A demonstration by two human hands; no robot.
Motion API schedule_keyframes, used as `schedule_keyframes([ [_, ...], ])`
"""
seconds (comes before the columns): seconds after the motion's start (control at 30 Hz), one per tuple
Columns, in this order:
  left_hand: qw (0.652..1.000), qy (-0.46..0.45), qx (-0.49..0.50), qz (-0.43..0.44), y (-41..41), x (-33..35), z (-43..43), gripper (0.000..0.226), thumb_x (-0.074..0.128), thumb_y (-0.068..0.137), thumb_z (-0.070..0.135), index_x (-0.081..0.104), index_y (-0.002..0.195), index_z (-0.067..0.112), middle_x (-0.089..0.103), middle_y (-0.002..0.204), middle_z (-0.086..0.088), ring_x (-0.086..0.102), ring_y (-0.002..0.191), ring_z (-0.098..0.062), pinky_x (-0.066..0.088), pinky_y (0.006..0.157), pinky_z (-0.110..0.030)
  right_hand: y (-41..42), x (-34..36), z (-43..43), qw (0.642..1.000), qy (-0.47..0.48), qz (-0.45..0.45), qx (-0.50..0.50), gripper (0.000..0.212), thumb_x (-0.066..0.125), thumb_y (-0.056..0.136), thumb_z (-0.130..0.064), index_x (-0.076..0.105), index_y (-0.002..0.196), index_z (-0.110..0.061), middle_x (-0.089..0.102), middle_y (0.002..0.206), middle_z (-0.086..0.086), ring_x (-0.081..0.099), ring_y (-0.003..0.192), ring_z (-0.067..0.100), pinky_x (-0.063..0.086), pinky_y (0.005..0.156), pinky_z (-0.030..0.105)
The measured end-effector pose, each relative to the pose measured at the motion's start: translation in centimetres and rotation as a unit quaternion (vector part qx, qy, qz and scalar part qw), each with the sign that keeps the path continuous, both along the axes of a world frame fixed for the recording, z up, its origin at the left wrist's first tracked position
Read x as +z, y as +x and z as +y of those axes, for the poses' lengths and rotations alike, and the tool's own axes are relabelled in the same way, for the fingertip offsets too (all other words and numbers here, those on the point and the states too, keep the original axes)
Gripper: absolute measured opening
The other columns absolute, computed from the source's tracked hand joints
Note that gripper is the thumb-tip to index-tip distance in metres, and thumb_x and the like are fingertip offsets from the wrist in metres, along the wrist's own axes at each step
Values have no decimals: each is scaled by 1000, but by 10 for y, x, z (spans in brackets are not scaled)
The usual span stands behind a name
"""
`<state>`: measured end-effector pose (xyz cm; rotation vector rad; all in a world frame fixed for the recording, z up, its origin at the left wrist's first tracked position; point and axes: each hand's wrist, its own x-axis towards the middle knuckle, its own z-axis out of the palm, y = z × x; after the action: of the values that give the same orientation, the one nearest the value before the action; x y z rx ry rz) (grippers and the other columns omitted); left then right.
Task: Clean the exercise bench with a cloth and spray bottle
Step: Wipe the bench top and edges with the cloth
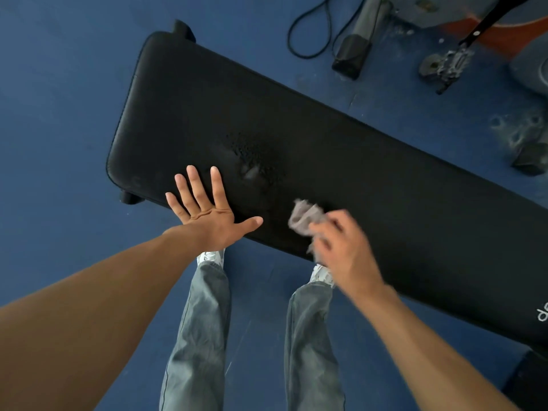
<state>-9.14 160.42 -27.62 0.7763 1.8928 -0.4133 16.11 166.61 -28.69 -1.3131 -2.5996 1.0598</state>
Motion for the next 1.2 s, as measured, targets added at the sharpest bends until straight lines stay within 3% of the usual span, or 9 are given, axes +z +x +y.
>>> schedule_keyframes([
  [0.23,1000,18,2,-3,-1,-4,-4,127,41,72,93,-56,123,32,-67,123,-7,-59,121,-30,-29,110,-59,-22,6,131,957,113,-73,-256,23,63,95,-11,63,117,-5,57,123,18,59,107,29,31,85,11],
  [0.43,999,43,-3,0,-1,-13,-10,127,40,71,94,-56,126,31,-70,120,-6,-59,121,-32,-29,110,-60,-117,-7,96,977,93,28,-188,17,64,94,-12,67,110,-5,62,112,14,52,93,13,27,79,-4],
  [0.5,998,58,-3,3,-2,-16,-11,127,42,71,93,-57,124,32,-70,121,-6,-59,122,-32,-29,110,-61,-127,-6,63,988,69,51,-129,18,64,94,-9,67,112,-6,61,111,13,56,92,16,32,82,-2],
  [0.6,994,111,-3,6,-2,-18,-20,129,48,74,88,-51,134,31,-62,138,-11,-57,126,-32,-30,109,-60,-116,-5,11,995,36,70,-63,21,65,91,-3,67,112,-6,60,110,11,62,96,24,48,86,25],
  [0.7,975,222,-5,25,-2,-20,-38,115,49,84,75,-25,156,24,-39,159,-15,-43,142,-34,-25,114,-57,-80,-2,-27,998,23,48,-25,21,67,90,0,68,109,-6,61,108,9,62,94,25,52,85,32],
  [0.83,929,356,12,95,-15,-16,-66,86,49,94,54,13,161,15,7,169,-9,-2,157,-28,3,125,-52,-23,1,-30,985,38,-9,-169,21,68,88,3,68,109,-2,59,107,15,58,95,22,37,89,8],
  [0.97,917,370,24,150,-57,-16,-75,88,59,91,49,16,160,16,14,167,-11,3,156,-31,7,126,-49,-13,8,-30,919,37,-43,-389,21,65,93,-2,66,113,-1,59,114,20,60,101,26,32,84,-1],
  [1.07,915,364,33,174,-95,-15,-67,94,63,88,50,14,160,15,12,168,-14,2,156,-32,8,126,-49,-45,4,-53,912,25,-25,-409,20,66,92,-2,66,112,-2,59,113,19,61,100,29,33,85,4],
  [1.2,917,370,8,151,-120,-14,-58,98,65,87,56,17,160,13,13,168,-14,5,156,-30,12,127,-47,-107,-2,-88,951,6,45,-306,24,73,85,5,70,109,-1,60,106,15,58,93,14,36,86,-1],
])
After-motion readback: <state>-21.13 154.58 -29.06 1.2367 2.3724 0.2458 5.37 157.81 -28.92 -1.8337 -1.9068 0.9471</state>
